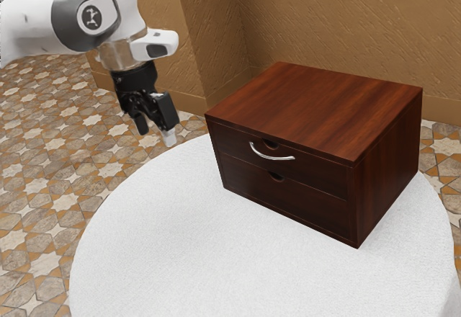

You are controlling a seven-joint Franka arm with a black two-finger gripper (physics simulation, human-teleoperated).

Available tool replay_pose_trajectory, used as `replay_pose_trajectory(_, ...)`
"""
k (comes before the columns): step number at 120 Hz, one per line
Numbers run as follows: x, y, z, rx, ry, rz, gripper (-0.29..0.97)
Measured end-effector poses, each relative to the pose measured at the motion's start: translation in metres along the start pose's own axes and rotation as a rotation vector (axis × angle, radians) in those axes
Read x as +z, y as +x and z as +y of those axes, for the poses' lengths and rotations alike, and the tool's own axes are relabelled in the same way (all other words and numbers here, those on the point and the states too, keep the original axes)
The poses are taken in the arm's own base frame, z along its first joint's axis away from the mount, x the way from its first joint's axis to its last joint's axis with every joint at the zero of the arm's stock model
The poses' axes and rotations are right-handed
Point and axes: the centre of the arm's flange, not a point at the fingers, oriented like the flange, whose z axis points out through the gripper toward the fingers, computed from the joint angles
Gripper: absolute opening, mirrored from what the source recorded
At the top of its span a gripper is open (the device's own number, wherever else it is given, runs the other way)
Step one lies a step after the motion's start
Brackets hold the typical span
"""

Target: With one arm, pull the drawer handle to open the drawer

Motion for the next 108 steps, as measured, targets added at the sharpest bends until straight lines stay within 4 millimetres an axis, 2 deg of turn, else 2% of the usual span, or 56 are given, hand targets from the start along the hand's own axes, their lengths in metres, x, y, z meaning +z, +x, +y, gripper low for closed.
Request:
replay_pose_trajectory(22,0.002,-0.002,0.000,-0.051,-0.006,-0.017,0.68)
replay_pose_trajectory(26,-0.002,-0.003,0.000,-0.060,-0.005,-0.010,0.68)
replay_pose_trajectory(28,-0.018,-0.010,0.002,-0.062,0.003,0.019,0.68)
replay_pose_trajectory(35,-0.091,-0.046,0.018,-0.055,0.036,0.159,0.68)
replay_pose_trajectory(38,-0.113,-0.059,0.024,-0.046,0.046,0.202,0.68)
replay_pose_trajectory(42,-0.127,-0.067,0.030,-0.028,0.056,0.238,0.68)
replay_pose_trajectory(48,-0.131,-0.067,0.032,0.013,0.066,0.262,0.68)
replay_pose_trajectory(58,-0.113,-0.046,0.031,0.117,0.075,0.251,0.68)
replay_pose_trajectory(71,-0.068,-0.008,0.029,0.254,0.063,0.180,0.68)
replay_pose_trajectory(77,-0.053,0.003,0.034,0.317,0.061,0.157,0.68)
replay_pose_trajectory(85,-0.038,0.016,0.039,0.401,0.072,0.132,0.68)
replay_pose_trajectory(96,-0.023,0.033,0.072,0.580,0.092,0.122,0.68)
replay_pose_trajectory(108,0.008,0.041,0.068,0.692,0.098,0.095,0.68)
